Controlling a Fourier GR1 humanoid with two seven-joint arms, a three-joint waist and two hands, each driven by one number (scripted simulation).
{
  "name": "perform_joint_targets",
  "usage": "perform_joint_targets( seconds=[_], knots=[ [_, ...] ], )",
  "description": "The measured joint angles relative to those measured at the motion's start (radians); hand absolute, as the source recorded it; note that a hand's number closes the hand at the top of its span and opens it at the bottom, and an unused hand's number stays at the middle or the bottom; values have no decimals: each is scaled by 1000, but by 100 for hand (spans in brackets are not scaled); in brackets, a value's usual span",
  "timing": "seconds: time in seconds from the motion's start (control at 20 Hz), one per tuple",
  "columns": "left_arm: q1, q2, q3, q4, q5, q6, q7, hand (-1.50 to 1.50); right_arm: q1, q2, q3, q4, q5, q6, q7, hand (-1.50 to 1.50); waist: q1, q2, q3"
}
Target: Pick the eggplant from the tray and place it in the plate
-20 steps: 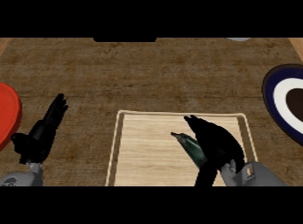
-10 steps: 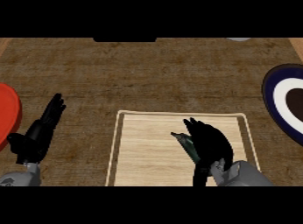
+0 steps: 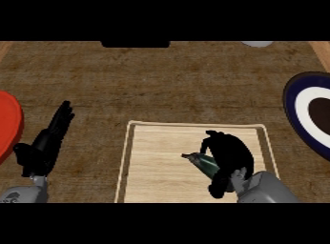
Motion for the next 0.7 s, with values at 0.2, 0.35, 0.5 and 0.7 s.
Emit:
perform_joint_targets(
  seconds=[0.2,0.35,0.5,0.7],
  knots=[
    [22,1,2,-35,-1,-13,17,0,-5,1,-20,15,36,-2,-58,150,0,-1,-1],
    [20,4,15,-35,3,-23,20,0,32,-33,-29,-20,89,-52,-121,150,-4,1,2],
    [43,10,40,-32,12,-11,17,0,126,-160,-146,-59,102,-162,-186,150,-58,-2,10],
    [81,20,77,-27,21,11,14,0,210,-279,-367,-47,84,-318,-244,150,-147,-13,21]
  ],
)
